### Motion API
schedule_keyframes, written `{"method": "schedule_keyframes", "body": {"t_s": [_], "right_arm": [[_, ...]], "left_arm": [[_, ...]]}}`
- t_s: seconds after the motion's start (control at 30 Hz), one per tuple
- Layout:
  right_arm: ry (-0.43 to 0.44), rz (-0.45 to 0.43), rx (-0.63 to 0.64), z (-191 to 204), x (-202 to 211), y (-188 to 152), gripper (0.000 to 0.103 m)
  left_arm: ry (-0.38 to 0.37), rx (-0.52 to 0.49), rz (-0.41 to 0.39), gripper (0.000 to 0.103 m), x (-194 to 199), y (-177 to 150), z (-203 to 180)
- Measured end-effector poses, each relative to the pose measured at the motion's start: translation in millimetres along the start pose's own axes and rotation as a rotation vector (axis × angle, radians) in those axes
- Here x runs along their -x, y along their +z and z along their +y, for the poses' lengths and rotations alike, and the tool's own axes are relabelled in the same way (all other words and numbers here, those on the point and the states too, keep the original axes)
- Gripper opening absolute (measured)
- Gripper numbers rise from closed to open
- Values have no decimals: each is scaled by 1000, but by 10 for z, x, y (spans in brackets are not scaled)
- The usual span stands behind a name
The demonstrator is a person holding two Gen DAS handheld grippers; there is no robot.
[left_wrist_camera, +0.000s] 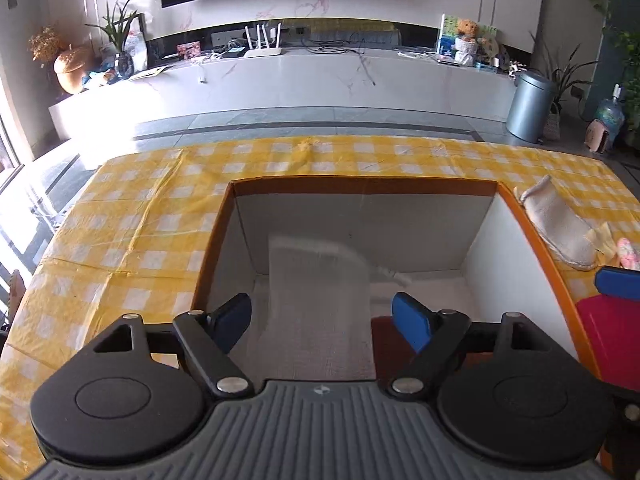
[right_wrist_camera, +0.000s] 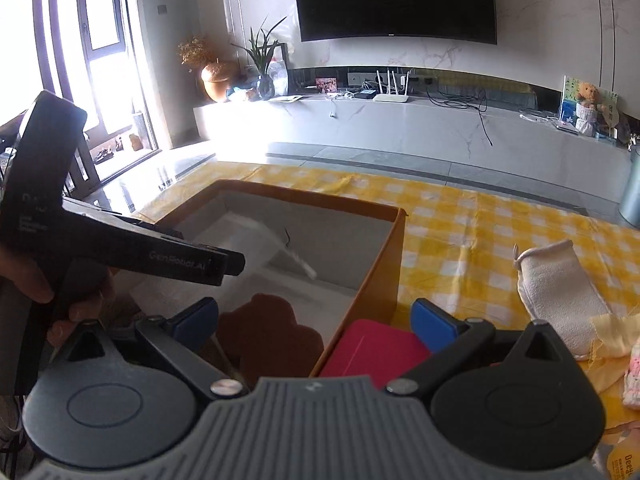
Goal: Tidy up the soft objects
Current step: 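Lower the clear bag into the white box and open the left tool, then move both tools back toward the remaining items on the table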
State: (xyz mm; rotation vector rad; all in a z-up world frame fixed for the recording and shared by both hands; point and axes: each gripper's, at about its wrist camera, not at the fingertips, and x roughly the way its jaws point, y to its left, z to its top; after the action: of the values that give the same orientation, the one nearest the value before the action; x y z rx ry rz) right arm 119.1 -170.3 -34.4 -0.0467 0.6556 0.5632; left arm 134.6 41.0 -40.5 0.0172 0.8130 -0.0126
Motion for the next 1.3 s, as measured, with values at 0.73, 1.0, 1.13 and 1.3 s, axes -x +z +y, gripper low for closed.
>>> {"method": "schedule_keyframes", "body": {"t_s": [0.73,1.0,1.13,1.3], "right_arm": [[-32,-88,-28,-154,320,131,100],[-162,-211,-144,-656,954,317,101],[-299,-253,-147,-880,1199,321,101],[-372,-236,-203,-1124,1387,252,101]], "left_arm": [[33,256,-186,96,542,169,357],[-68,282,-195,96,662,197,221],[-79,238,-187,96,675,151,15],[-94,187,-159,96,750,87,-221]]}}
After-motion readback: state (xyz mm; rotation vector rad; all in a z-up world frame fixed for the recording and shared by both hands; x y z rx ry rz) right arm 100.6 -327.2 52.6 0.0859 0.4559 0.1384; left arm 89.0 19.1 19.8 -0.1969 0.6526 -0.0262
